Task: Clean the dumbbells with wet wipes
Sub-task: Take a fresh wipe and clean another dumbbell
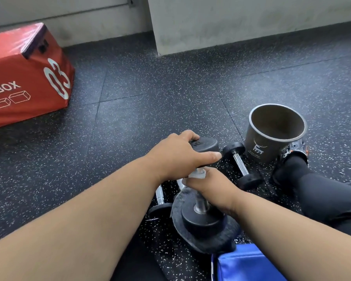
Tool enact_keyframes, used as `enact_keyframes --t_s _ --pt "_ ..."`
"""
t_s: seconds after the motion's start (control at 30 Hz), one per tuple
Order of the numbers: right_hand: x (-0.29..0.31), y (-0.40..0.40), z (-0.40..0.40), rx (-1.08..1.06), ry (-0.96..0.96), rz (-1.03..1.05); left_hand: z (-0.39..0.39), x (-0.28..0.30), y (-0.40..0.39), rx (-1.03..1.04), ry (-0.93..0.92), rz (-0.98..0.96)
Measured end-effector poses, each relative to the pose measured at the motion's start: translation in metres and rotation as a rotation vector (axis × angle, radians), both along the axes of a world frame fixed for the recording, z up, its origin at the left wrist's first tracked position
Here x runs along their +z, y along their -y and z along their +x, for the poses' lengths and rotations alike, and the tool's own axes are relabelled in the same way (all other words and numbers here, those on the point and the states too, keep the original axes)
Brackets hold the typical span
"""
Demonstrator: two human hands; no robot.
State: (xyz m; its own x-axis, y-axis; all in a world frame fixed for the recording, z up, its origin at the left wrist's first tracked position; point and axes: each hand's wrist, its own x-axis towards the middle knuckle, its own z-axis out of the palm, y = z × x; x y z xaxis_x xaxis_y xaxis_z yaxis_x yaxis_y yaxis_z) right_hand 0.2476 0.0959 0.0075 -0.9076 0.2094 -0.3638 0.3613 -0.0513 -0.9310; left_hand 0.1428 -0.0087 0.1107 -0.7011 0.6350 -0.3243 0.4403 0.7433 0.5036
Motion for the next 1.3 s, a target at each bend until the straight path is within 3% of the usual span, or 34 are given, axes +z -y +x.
enact_keyframes --t_s 0.13,0.53,0.73,1.03,1.3 --pt "-0.005 -0.009 0.002 0.079 -0.01 -0.047 -0.001 0.0 0.0 -0.004 -0.015 -0.015" --pt "0.0 -0.001 -0.01 0.042 -0.179 -0.103 0.002 0.003 -0.002 -0.016 -0.023 -0.038" --pt "-0.026 -0.002 -0.007 0.037 -0.05 -0.033 0.0 0.002 -0.001 -0.007 -0.002 -0.02" --pt "-0.02 -0.033 0.01 0.386 0.166 0.282 -0.001 0.005 -0.001 -0.01 -0.021 -0.048" --pt "-0.005 -0.029 -0.001 0.157 -0.039 0.199 -0.002 0.005 -0.003 0.013 -0.029 -0.062"
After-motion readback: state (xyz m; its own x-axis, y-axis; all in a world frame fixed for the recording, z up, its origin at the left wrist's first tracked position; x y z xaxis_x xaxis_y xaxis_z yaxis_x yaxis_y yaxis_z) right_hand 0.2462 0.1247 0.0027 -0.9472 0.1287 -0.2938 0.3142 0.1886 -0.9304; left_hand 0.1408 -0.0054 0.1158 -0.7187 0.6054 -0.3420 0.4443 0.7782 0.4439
